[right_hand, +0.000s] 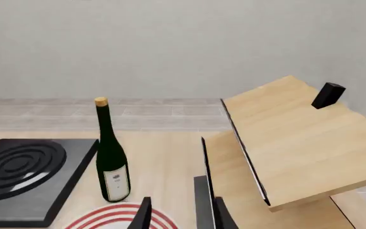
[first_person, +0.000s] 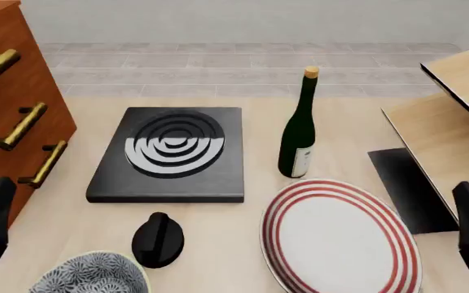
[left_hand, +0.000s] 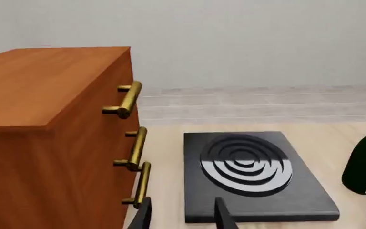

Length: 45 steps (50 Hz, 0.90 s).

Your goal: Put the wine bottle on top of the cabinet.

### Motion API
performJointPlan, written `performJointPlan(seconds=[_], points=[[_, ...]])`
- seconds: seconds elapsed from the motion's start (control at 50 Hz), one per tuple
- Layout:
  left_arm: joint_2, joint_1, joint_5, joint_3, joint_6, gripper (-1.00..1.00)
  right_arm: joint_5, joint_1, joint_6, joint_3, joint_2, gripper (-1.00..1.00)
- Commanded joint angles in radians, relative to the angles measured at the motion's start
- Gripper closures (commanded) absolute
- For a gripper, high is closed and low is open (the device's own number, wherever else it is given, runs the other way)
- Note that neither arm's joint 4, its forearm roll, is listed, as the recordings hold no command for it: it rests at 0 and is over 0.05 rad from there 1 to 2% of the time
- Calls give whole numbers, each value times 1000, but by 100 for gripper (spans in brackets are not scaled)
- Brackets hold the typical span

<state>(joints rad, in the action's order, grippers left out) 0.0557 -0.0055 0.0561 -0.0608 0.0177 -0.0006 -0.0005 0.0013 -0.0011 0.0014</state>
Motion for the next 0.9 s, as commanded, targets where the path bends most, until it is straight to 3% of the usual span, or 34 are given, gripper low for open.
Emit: performJointPlan(seconds=[0.02, 0.2, 0.3, 0.46, 0.62, 0.68, 0.9], points=[[-54, -42, -43, 6, 21, -100, -3, -3, 9, -3, 3, -100], [-54, -43, -8, -45, 17, -100, -2, -4, 15, -3, 4, -100], [-53, -51, 61, -124, -13, -100, -1, -1, 18, -2, 7, -100], [16, -171, 120, -210, -55, -100, -1, -3, 24, -2, 8, -100], [106, -254, 88, -240, -58, -100, -2, -4, 27, -2, 12, -100], [190, -318, 13, -242, -42, -100, -2, -6, 28, -2, 14, -100], [381, -395, -137, -269, -54, -100, -3, -6, 30, -2, 16, -100]])
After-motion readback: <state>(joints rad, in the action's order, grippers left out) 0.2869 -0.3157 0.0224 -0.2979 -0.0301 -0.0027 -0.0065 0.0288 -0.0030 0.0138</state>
